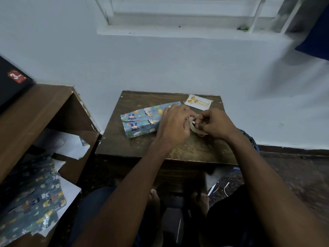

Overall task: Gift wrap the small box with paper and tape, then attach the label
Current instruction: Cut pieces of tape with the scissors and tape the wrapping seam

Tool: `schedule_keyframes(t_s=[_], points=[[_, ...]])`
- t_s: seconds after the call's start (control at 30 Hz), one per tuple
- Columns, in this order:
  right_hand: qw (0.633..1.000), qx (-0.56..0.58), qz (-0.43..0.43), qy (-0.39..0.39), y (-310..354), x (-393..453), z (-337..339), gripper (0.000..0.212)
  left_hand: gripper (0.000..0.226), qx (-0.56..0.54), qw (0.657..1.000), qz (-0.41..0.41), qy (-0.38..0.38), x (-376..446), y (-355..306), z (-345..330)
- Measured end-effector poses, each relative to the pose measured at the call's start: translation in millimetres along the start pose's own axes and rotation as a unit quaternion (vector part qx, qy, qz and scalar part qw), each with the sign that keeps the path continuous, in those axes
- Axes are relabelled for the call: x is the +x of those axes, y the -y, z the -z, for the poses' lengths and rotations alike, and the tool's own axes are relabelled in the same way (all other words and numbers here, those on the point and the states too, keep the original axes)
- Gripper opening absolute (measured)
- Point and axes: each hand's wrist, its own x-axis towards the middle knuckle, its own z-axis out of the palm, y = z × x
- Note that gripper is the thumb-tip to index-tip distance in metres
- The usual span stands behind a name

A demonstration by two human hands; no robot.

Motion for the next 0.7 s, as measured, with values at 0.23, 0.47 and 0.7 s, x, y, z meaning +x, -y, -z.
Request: schedule_keyframes(t_s=[0.23, 0.47, 0.7], points=[[0.999, -0.02, -0.009, 0.042, -4, -7, 11, 0.018, 0.025, 0.004, 1.0, 0.007, 0.012, 10, -2, -15], [0.996, -0.041, 0.004, 0.081, -2, -4, 12, 0.024, 0.023, -0.005, 1.0, 0.012, 0.017, 13, 1, -16], [0.998, -0.033, -0.009, 0.048, -5, -5, 16, 0.013, 0.023, -0.044, 0.999, 0.002, 0.01, 13, 5, -13]])
